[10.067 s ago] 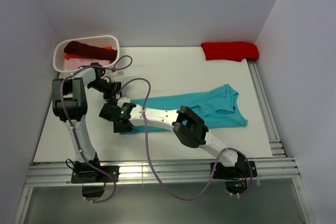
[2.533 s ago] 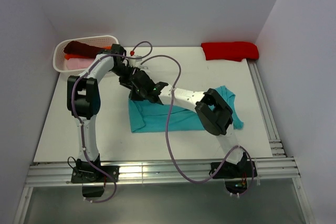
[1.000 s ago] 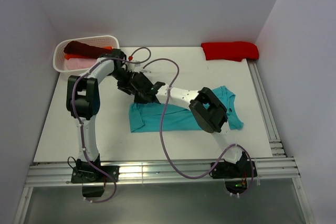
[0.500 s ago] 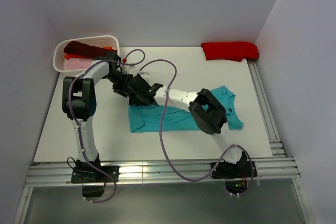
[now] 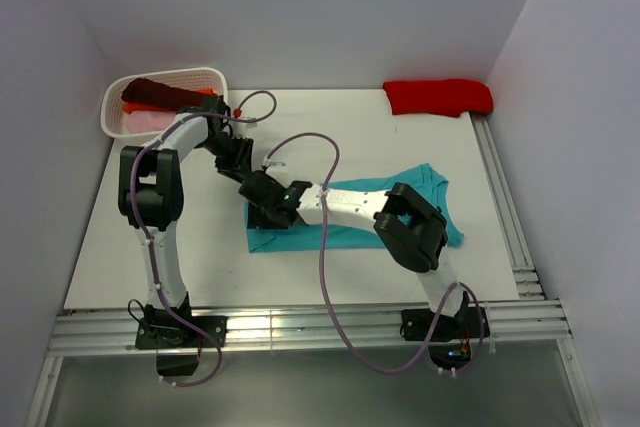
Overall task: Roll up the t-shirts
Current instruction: Roll the tshirt
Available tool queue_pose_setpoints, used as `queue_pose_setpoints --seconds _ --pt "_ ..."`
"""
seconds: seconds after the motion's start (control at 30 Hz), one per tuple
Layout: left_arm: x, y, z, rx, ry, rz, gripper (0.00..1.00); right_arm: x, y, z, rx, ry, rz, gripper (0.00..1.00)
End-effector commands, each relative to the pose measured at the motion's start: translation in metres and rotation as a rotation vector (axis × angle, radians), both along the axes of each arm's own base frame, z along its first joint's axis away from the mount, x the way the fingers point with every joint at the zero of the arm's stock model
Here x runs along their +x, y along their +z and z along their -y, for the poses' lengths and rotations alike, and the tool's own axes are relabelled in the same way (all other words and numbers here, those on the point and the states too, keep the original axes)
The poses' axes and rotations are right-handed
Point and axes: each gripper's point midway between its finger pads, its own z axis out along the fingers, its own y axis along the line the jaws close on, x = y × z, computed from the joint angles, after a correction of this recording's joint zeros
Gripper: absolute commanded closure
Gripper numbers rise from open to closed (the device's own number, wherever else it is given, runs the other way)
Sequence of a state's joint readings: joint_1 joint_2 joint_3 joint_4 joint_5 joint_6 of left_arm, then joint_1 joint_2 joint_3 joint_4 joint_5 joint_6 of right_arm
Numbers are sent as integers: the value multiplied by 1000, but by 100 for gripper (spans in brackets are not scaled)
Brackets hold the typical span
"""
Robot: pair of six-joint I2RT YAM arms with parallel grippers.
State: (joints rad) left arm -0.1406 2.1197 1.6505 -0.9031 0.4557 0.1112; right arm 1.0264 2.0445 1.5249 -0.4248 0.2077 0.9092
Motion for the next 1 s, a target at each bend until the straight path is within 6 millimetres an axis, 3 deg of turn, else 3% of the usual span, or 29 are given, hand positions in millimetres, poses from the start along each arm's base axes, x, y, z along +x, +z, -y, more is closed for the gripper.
queue_pose_setpoints --seconds 0.0,0.47,0.67,0.77,0.8,0.9,0.97 --pt "7 12 9 -31 -5 23 55 -13 7 -2 21 -21 -4 41" --pt "10 8 12 -14 -11 26 57 -31 -7 5 18 -56 -45 43" --pt "9 8 12 -11 -16 25 57 -35 -11 1 59 -69 -59 50" --pt "10 9 11 -7 -18 29 57 -33 -6 1 71 -74 -47 60" --pt "10 8 11 -4 -19 29 57 -32 -5 -1 75 -76 -44 72" --pt "9 8 11 -2 -21 28 58 -33 0 -4 84 -67 -43 90" --pt "10 9 11 2 -20 32 58 -36 4 -5 87 -67 -35 94"
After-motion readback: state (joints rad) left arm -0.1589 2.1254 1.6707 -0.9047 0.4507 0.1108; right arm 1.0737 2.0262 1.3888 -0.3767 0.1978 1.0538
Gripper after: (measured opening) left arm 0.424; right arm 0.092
